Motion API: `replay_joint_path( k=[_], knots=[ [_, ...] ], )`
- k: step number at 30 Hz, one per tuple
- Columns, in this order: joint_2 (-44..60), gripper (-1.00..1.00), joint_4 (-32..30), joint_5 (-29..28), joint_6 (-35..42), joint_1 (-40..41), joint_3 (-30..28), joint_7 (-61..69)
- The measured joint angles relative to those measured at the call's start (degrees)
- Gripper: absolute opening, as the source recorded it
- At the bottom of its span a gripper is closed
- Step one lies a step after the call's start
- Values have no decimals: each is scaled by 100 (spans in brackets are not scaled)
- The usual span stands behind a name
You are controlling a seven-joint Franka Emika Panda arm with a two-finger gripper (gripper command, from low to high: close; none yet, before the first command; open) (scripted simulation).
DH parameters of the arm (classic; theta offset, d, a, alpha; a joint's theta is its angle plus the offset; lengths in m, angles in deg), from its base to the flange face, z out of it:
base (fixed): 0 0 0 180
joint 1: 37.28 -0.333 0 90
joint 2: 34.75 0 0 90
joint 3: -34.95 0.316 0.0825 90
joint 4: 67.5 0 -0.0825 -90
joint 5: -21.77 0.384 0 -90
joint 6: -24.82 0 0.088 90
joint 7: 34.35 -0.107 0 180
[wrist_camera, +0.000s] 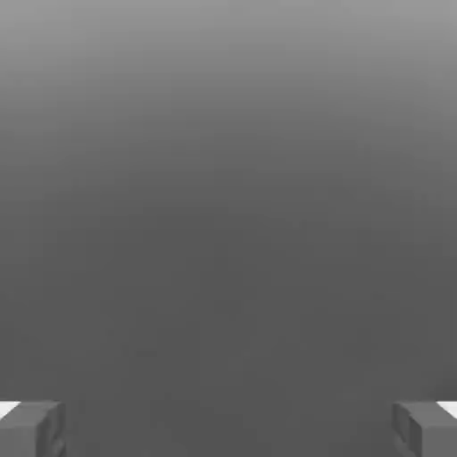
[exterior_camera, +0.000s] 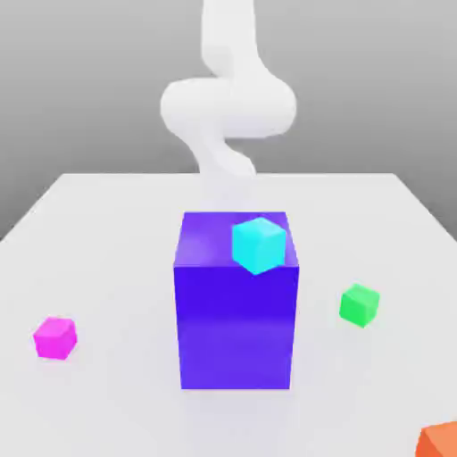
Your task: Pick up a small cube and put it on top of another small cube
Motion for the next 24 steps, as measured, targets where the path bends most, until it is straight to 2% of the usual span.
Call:
replay_joint_path(
  k=[10,18,22,24],
  knots=[
    [2060,0,-902,15,-1175,316,-1422,1424],
    [3762,0,-1609,584,-2091,776,-2419,2942],
    [4650,0,-1951,1085,-2530,1283,-2466,3857],
    [5086,0,-1941,1517,-2797,1557,-2186,4274]
  ],
)
